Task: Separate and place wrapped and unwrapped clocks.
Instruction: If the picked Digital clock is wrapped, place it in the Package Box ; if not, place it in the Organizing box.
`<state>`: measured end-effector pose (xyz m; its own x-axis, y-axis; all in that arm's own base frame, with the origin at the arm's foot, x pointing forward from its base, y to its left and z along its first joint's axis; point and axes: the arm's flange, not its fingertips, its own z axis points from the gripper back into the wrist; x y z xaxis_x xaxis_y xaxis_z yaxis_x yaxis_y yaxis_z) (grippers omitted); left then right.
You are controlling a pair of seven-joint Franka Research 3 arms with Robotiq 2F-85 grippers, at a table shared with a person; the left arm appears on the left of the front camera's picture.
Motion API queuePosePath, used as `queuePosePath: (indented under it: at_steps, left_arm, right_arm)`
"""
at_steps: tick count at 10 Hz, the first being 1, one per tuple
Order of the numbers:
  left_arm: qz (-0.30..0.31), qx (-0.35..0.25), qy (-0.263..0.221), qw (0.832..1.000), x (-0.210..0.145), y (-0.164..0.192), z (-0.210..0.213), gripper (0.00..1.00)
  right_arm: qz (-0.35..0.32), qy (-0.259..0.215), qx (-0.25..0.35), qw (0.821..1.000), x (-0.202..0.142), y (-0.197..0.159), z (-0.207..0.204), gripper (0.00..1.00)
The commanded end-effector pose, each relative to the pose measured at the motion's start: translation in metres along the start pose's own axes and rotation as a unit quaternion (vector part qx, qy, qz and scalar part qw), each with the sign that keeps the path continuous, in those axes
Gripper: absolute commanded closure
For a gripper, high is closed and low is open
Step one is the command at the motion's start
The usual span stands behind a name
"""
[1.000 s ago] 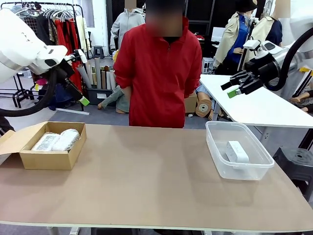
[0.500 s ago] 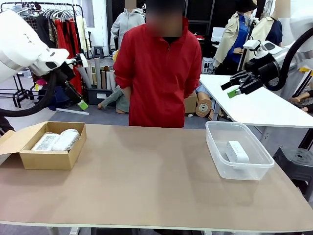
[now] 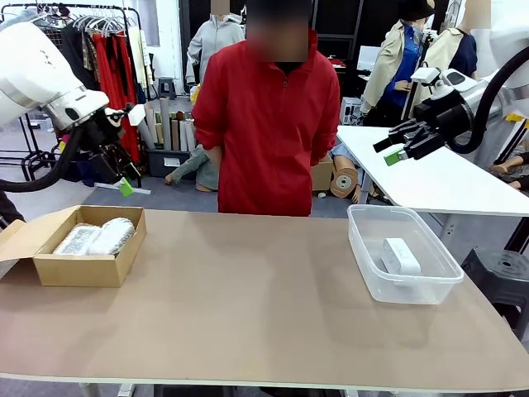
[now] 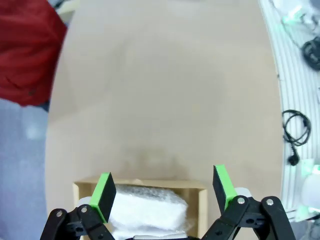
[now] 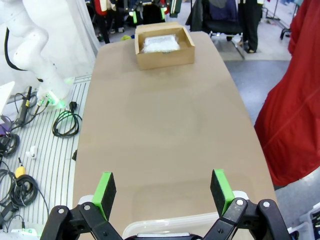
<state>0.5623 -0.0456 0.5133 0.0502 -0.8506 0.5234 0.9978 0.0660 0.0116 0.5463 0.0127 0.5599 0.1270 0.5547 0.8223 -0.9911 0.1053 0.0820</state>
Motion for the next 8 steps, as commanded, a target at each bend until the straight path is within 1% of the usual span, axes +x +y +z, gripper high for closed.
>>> queuePosePath:
  at_steps: [1,2,3,4,8]
  left_arm:
    - [-0.025,0.015,-0.084,0.996,-0.017,0.021,0.003,0.00]
    - [-0.014,0.017,-0.122,0.992,-0.023,0.026,0.008,0.00]
    - [0.009,0.017,-0.165,0.986,-0.029,0.030,0.012,0.00]
    - [0.021,0.028,-0.181,0.983,-0.033,0.034,0.016,0.00]
    - [0.033,0.038,-0.190,0.981,-0.031,0.037,0.024,0.00]
  right_arm:
    - [-0.002,-0.001,-0.002,1.000,0.004,-0.002,0.002,0.00]
    - [-0.002,-0.001,-0.002,1.000,0.004,-0.002,0.002,0.00]
    - [-0.002,-0.001,-0.002,1.000,0.004,-0.002,0.002,0.00]
    - [-0.002,-0.001,-0.002,1.000,0.004,-0.002,0.002,0.00]
    - [-0.002,-0.001,-0.002,1.000,0.004,-0.002,0.002,0.00]
